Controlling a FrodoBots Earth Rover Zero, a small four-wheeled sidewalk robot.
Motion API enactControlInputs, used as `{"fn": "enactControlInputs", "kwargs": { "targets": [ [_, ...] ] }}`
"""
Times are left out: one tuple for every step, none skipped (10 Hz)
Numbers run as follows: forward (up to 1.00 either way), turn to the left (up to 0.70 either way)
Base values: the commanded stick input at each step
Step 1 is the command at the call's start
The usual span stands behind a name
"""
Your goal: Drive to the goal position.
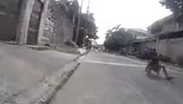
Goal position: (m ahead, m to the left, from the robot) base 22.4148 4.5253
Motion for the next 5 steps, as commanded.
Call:
{"fn": "enactControlInputs", "kwargs": {
  "targets": [
    [0.70,0.00],
    [0.70,0.00],
    [0.70,0.00],
    [0.70,0.00],
    [0.70,0.00]
  ]
}}
